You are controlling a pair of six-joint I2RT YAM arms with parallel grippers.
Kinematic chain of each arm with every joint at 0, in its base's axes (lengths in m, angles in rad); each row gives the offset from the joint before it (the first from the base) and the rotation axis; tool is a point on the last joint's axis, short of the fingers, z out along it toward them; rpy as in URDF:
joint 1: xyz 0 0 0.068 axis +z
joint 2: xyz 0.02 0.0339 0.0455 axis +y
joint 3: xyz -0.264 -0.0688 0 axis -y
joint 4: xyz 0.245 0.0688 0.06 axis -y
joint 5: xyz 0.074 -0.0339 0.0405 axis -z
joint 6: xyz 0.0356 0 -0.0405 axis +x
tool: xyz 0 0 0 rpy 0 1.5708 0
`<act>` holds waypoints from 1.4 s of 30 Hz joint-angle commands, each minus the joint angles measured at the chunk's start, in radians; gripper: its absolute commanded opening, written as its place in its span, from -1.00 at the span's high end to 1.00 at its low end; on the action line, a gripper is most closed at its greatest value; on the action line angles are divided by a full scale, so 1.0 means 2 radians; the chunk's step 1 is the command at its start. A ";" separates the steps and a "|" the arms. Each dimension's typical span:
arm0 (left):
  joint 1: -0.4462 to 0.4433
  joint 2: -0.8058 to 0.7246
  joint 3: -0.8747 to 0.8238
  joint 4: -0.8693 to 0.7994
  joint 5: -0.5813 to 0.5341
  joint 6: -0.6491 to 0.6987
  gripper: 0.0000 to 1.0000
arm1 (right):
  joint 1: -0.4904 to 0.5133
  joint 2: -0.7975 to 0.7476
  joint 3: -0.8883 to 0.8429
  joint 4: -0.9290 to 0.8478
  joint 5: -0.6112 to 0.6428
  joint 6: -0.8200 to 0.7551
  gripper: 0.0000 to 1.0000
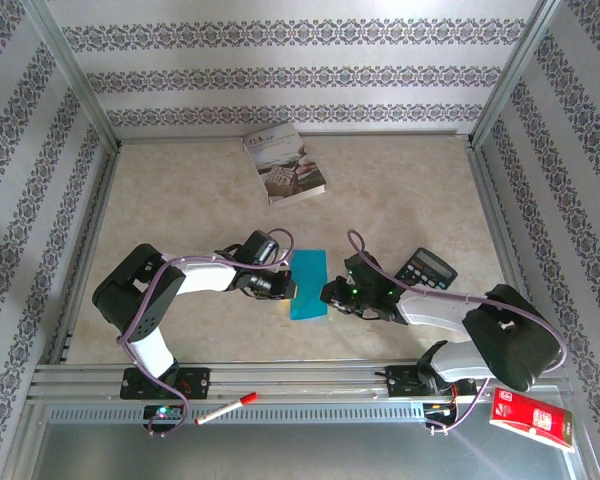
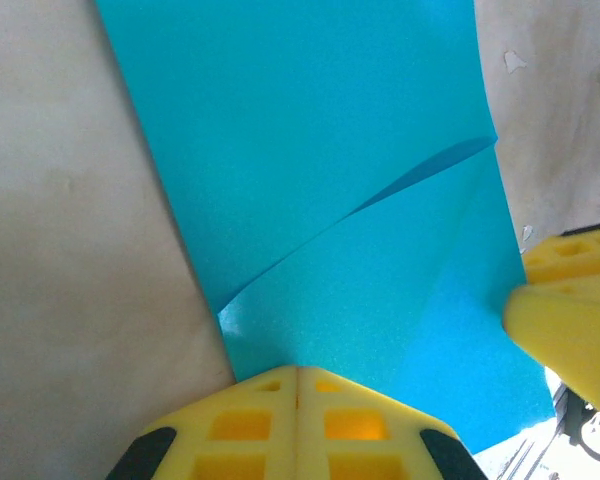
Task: Fold a paper plane with a square sheet of paper (pick it up from the middle)
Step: Turn over the paper at the center of the table.
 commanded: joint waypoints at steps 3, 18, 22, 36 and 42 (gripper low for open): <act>0.003 0.024 -0.010 -0.056 -0.034 0.011 1.00 | 0.025 -0.036 -0.025 0.017 0.039 0.034 0.60; 0.002 0.020 -0.010 -0.058 -0.035 0.012 1.00 | 0.066 -0.050 -0.055 0.039 0.092 0.070 0.69; 0.002 0.020 -0.009 -0.060 -0.035 0.013 1.00 | 0.078 -0.060 -0.063 0.044 0.114 0.082 0.66; 0.002 0.021 -0.006 -0.063 -0.036 0.013 1.00 | 0.119 -0.062 -0.072 0.064 0.161 0.109 0.70; 0.002 0.019 -0.006 -0.063 -0.036 0.012 1.00 | 0.124 -0.059 -0.071 0.068 0.172 0.111 0.77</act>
